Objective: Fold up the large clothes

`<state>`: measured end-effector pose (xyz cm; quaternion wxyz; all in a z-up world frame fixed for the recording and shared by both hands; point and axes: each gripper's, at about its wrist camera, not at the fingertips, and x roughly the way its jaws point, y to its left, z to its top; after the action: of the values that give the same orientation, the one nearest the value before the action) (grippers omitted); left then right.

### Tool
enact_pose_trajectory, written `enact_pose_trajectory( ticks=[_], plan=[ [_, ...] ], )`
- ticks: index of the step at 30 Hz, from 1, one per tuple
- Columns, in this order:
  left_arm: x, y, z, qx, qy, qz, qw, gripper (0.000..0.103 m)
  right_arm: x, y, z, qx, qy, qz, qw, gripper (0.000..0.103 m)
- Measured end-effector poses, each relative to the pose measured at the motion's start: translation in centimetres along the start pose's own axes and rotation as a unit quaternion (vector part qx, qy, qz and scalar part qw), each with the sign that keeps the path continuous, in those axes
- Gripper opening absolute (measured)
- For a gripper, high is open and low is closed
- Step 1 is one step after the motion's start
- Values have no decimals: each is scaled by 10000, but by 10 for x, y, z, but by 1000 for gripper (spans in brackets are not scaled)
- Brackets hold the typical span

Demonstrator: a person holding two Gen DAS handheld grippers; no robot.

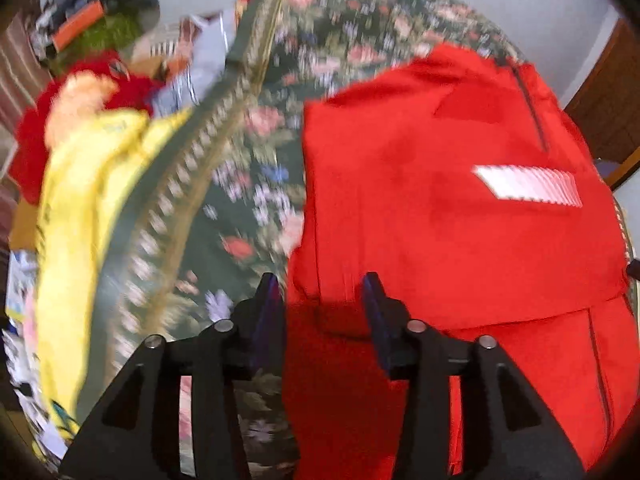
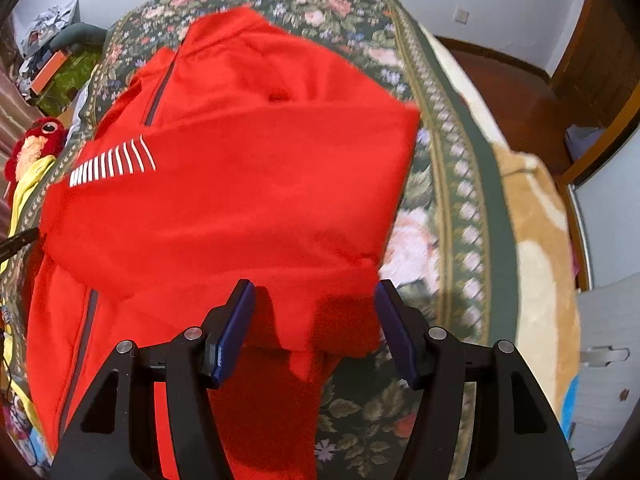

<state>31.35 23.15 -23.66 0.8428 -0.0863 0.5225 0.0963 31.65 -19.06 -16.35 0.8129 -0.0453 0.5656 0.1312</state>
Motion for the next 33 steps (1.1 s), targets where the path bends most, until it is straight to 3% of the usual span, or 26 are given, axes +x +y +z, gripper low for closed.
enact_pose_trajectory(
  ticks=[8, 15, 23, 33],
  plan=[
    [-54, -12, 53, 70, -863, -248, 9959, 60, -40, 2, 43, -37, -666, 13, 9978, 58],
    [-59, -53, 103, 454, -1159, -657, 9901, 63, -48, 27, 90, -314, -1045, 118, 9940, 58],
    [-13, -96, 149, 790, -991, -863, 9882, 63, -9, 52, 135, -601, -940, 279, 9934, 58],
    [76, -117, 193, 489, -411, -1169, 9911, 63, 69, 60, 188, -587, -474, 217, 9969, 58]
  ],
)
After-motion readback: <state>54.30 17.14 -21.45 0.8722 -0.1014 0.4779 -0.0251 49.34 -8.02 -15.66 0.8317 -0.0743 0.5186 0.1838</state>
